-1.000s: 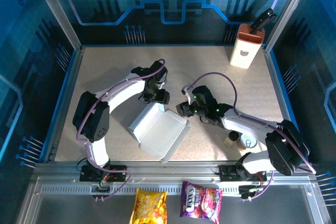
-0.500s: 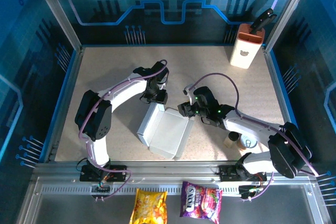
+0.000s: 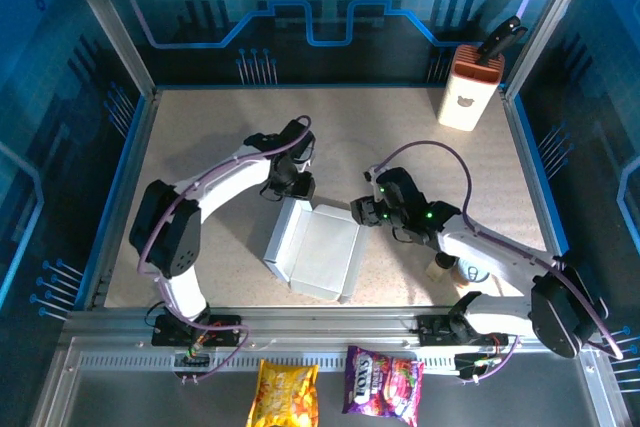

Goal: Fold the paper box

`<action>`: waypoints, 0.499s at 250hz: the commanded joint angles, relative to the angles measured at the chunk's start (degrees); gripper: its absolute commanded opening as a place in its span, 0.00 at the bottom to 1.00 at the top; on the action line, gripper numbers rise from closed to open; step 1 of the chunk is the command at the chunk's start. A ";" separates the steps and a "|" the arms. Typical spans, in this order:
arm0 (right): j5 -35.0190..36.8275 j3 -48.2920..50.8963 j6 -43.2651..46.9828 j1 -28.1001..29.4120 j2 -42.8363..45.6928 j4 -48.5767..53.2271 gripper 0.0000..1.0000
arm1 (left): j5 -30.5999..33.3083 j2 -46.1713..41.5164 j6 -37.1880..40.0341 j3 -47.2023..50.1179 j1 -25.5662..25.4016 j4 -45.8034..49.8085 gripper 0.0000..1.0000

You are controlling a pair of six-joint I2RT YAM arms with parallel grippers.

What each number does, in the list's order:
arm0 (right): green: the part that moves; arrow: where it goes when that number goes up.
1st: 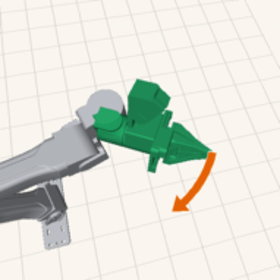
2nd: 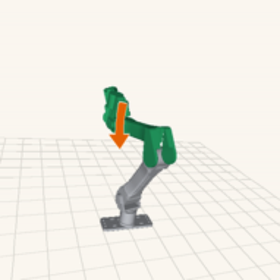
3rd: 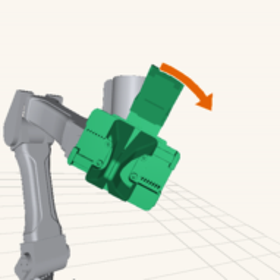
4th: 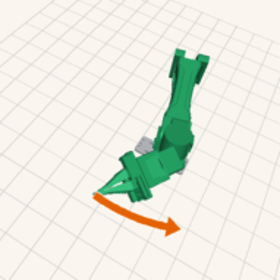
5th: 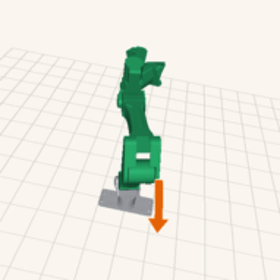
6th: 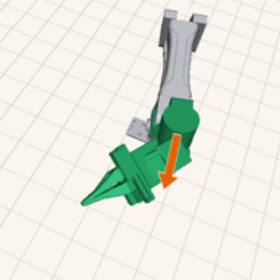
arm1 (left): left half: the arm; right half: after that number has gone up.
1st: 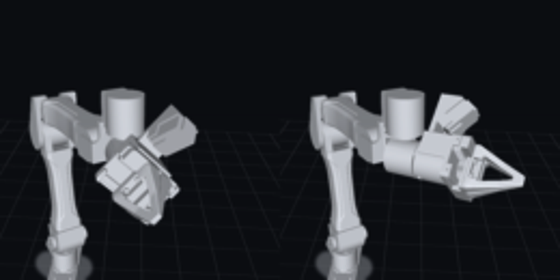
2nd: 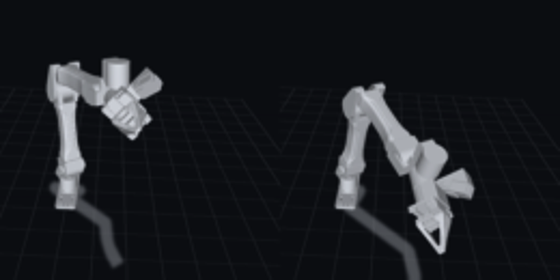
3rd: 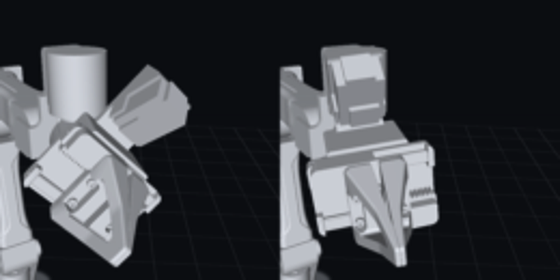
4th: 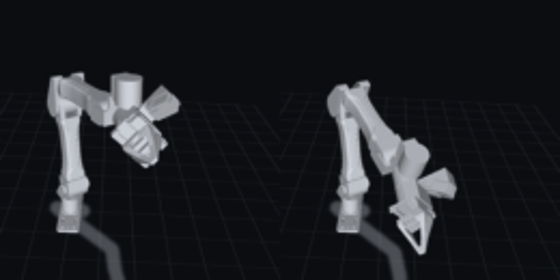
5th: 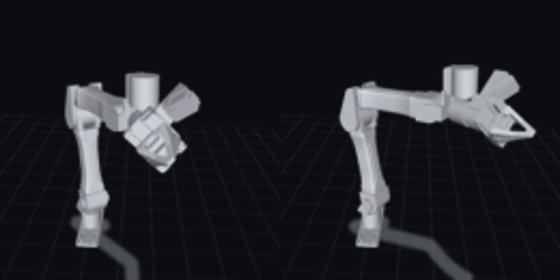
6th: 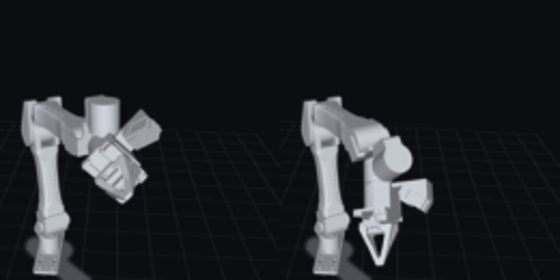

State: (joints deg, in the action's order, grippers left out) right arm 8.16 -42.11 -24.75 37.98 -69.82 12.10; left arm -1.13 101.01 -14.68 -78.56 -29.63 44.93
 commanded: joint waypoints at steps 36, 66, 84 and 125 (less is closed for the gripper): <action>-4.97 -0.93 -9.83 -2.23 5.30 10.73 0.63 | -12.49 -12.16 -4.81 8.19 7.76 -9.01 0.24; -11.77 0.83 -12.47 -3.52 6.52 9.21 0.65 | -18.11 -16.03 -7.38 12.12 11.38 -13.55 0.23; -14.33 1.73 -13.60 -3.61 6.70 8.08 0.65 | -21.33 -17.78 -9.03 13.92 13.15 -15.94 0.23; -22.47 3.17 -14.85 -3.61 6.69 2.10 0.63 | -24.37 -19.49 -10.94 15.76 14.64 -18.50 0.23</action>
State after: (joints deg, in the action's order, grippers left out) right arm -5.76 -40.25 -36.82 34.79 -63.68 18.20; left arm -19.18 83.50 -22.63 -64.14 -15.75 30.61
